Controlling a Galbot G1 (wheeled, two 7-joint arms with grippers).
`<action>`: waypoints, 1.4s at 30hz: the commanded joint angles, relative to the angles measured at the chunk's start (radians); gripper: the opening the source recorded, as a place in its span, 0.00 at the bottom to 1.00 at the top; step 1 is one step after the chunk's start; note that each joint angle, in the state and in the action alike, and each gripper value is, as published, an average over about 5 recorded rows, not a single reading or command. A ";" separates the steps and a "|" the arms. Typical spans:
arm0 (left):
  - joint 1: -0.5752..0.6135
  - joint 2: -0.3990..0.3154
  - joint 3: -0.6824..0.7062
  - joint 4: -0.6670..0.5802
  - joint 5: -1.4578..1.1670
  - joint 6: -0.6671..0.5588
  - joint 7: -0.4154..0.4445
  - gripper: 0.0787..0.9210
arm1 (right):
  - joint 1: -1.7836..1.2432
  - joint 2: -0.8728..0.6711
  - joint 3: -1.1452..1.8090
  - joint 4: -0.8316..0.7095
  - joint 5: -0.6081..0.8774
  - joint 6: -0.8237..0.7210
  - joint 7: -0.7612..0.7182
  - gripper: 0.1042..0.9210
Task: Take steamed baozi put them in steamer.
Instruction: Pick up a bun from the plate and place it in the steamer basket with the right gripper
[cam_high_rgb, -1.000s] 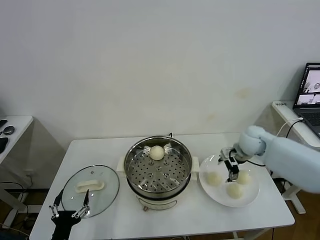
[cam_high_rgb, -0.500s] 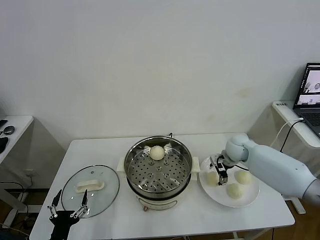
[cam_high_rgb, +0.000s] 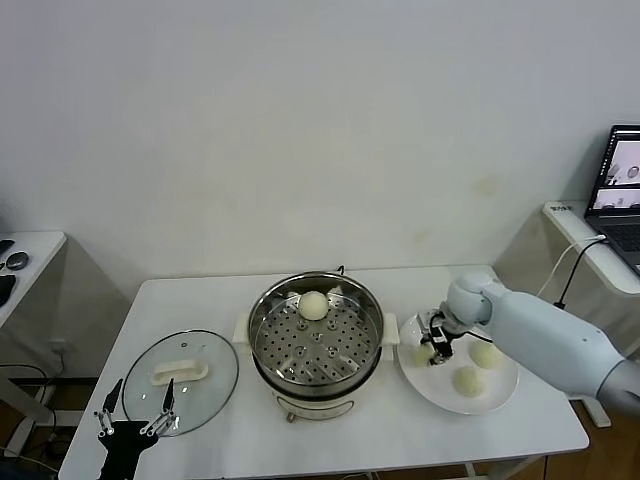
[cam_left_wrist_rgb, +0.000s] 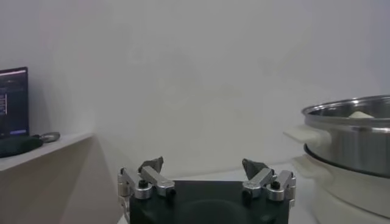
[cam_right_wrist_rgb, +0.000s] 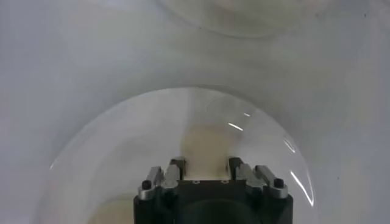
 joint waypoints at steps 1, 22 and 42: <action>-0.004 0.003 0.007 -0.001 0.000 0.001 0.001 0.88 | 0.205 -0.106 -0.076 0.105 0.122 -0.015 -0.011 0.44; -0.051 0.029 0.025 0.005 -0.007 0.002 0.000 0.88 | 0.818 0.288 -0.529 0.362 0.883 -0.470 0.252 0.46; -0.057 0.012 -0.001 0.009 -0.005 0.001 -0.001 0.88 | 0.542 0.605 -0.513 0.065 0.792 -0.500 0.306 0.46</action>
